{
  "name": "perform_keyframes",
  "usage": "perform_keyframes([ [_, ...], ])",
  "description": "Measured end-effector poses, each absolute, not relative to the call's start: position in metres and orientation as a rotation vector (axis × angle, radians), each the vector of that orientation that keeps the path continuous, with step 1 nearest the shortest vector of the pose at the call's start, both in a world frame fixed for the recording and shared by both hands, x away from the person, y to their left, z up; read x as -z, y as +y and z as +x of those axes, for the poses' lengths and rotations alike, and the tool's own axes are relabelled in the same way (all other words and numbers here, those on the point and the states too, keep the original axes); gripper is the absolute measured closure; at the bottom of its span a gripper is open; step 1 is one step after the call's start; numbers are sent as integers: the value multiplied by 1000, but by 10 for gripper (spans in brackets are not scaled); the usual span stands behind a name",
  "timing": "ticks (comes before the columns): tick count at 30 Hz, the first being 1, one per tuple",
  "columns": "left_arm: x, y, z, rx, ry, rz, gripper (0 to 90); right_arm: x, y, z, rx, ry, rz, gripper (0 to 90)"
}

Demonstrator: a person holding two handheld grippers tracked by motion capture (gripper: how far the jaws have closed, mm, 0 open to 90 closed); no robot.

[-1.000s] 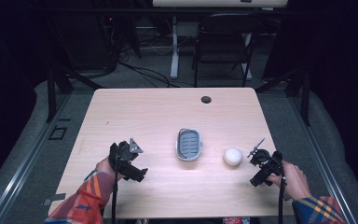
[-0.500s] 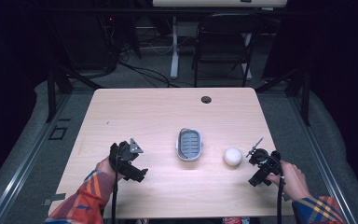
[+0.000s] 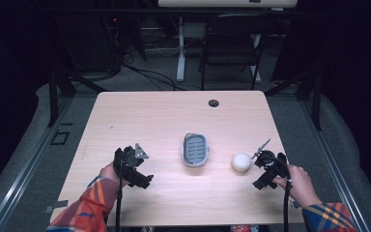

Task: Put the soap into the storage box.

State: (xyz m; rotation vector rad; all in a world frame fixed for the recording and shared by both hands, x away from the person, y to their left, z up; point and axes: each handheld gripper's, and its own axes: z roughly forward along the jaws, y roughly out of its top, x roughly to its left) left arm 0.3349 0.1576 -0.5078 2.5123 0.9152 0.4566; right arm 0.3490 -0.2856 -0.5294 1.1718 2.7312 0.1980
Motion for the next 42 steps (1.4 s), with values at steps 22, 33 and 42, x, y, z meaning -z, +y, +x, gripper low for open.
perform_keyframes([
  [22, 509, 156, 336, -449, 914, 2517, 1, 528, -268, 368, -229, 2753, 1187, 0],
  [33, 510, 156, 336, -453, 913, 2517, 1, 527, -259, 382, -215, 2788, 1168, 0],
  [42, 510, 156, 336, -454, 912, 2519, 1, 529, -252, 393, -169, 2793, 1156, 0],
])
